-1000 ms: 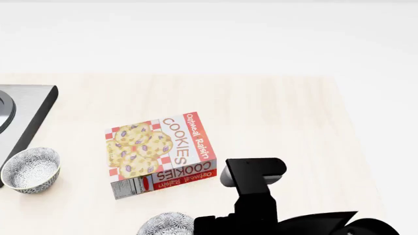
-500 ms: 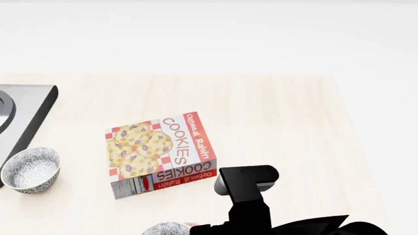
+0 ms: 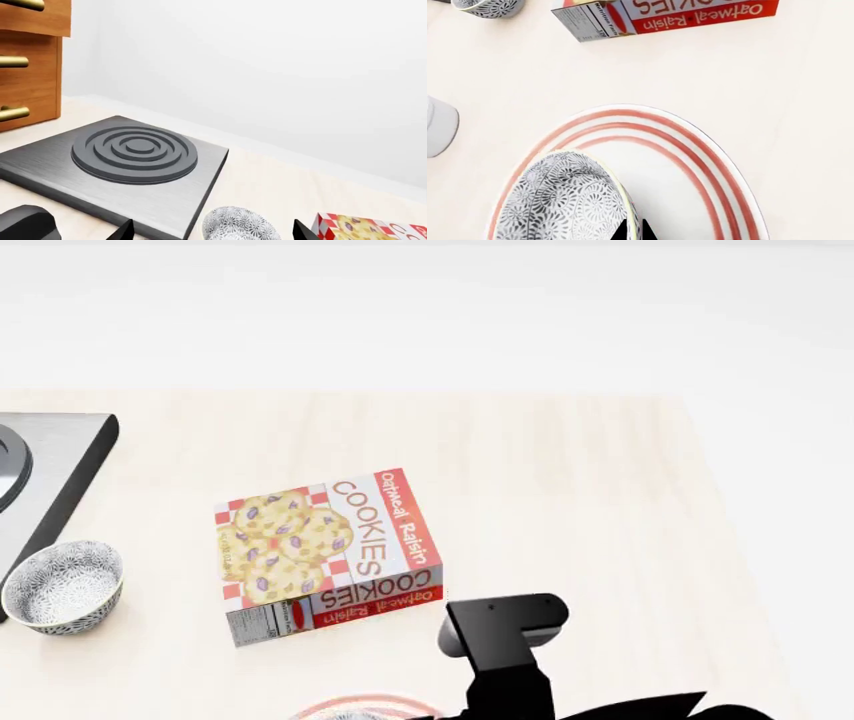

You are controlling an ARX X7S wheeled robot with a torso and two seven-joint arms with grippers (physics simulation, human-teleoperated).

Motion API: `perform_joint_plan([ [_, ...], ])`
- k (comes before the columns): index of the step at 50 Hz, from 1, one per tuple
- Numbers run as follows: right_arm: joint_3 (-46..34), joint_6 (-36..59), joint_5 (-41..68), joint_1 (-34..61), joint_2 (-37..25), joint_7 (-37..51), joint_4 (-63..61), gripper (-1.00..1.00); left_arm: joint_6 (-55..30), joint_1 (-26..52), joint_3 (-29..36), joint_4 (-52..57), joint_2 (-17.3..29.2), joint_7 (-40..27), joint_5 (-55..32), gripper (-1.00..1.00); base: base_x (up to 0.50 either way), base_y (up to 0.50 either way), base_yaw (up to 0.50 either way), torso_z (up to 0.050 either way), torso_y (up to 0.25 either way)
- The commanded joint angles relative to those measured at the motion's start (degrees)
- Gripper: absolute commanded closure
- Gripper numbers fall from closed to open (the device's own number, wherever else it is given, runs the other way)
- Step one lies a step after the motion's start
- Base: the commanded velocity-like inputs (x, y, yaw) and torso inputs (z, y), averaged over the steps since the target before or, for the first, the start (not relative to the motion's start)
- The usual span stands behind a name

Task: Pick the akita bowl next to the plate and place it on the plate.

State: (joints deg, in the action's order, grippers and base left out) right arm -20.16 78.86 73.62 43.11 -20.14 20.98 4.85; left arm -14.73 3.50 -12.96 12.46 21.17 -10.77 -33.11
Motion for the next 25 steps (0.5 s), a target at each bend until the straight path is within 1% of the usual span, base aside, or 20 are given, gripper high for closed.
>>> perform_joint_plan([
  [1, -1.64, -1.49, -0.92, 0.05, -0.41, -1.31, 0.62, 1.0, -0.01, -0.13, 0.03, 0.17, 0.12, -0.16, -0.22, -1.0, 0.0, 0.0, 0.0, 0.0, 0.0],
  [19, -3.46, -2.62, -2.0, 0.17, -0.93, -1.92, 1.35, 1.0, 0.25, 0.04, 0.3, -0.2, 0.23, -0.23, -0.21, -1.0, 0.0, 0.0, 0.0, 0.0, 0.0],
  [22, -3.8, -4.33, -3.48, 0.17, -1.0, -2.14, 1.7, 1.0, 0.05, 0.04, 0.31, 0.05, 0.3, -0.42, -0.33, -1.0, 0.0, 0.0, 0.0, 0.0, 0.0],
  [23, -3.31, -3.44, -2.26, 0.4, -0.98, -2.21, 2.17, -1.0, 0.05, 0.07, 0.32, 0.01, 0.3, -0.43, -0.34, -1.0, 0.0, 0.0, 0.0, 0.0, 0.0],
  [25, -3.2, -2.92, -1.74, 0.64, -1.4, -1.77, 1.12, -1.0, 0.2, 0.09, 0.38, -0.15, 0.29, -0.36, -0.26, -1.0, 0.0, 0.0, 0.0, 0.0, 0.0],
])
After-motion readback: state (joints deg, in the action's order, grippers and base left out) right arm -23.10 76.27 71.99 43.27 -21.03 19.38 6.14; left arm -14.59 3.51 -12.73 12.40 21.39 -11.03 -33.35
